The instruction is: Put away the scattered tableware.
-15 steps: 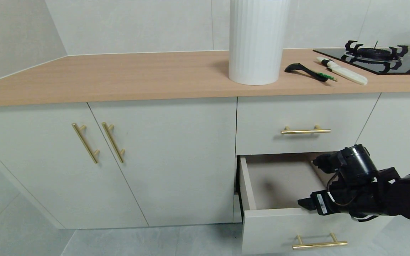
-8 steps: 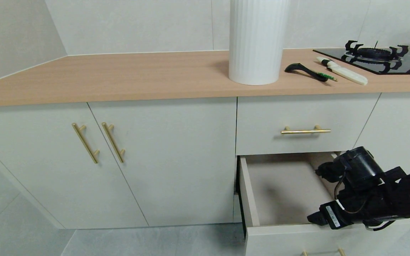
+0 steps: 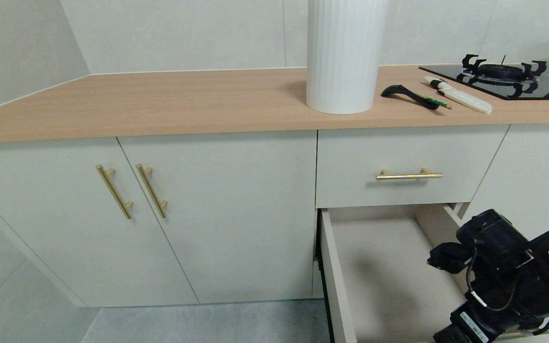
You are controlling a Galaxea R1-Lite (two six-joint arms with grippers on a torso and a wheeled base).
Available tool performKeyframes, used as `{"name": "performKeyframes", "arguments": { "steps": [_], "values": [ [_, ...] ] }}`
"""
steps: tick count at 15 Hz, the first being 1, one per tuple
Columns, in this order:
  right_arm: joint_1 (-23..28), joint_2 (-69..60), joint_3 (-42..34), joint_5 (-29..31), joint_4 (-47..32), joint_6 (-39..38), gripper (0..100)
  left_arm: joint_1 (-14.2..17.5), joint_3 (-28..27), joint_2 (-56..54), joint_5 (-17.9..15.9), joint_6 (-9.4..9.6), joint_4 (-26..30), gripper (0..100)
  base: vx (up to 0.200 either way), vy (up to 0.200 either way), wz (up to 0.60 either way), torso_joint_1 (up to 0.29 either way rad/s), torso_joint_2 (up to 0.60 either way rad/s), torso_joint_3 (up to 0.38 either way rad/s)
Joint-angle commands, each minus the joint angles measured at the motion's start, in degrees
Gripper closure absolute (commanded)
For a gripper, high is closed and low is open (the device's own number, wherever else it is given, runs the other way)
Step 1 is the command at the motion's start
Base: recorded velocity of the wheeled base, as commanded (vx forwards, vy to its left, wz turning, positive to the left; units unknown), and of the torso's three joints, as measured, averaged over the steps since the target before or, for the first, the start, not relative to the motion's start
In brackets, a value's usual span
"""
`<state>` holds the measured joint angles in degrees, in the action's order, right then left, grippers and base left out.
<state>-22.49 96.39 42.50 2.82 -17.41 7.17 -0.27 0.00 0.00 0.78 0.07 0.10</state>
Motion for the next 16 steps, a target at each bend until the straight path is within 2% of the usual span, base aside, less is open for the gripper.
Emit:
{"name": "performKeyframes", "arguments": {
  "steps": [1,8,12,14,16],
  "values": [
    [-0.62,-0.59,0.04,0.08,-0.87,0.04,0,0.00,0.00,0.00,0.01,0.01,-0.01,0,0.000,0.000,0.00,0.000,0.00,0.000],
    [-3.00,-0.77,-0.48,0.17,-4.74,1.27,0,0.00,0.00,0.00,0.01,0.01,-0.01,0,0.000,0.000,0.00,0.000,0.00,0.000],
    [-2.82,-0.06,1.36,0.52,-4.13,0.65,0,0.00,0.00,0.00,0.01,0.01,-0.01,0,0.000,0.000,0.00,0.000,0.00,0.000],
    [-1.41,-0.94,3.21,0.44,-0.70,-2.95,0,0.00,0.00,0.00,0.01,0.01,-0.01,0,0.000,0.000,0.00,0.000,0.00,0.000],
    [0.17,-1.12,3.21,1.23,9.59,-8.75,0,0.00,0.00,0.00,0.01,0.01,-0.01,0,0.000,0.000,0.00,0.000,0.00,0.000]
  ]
}}
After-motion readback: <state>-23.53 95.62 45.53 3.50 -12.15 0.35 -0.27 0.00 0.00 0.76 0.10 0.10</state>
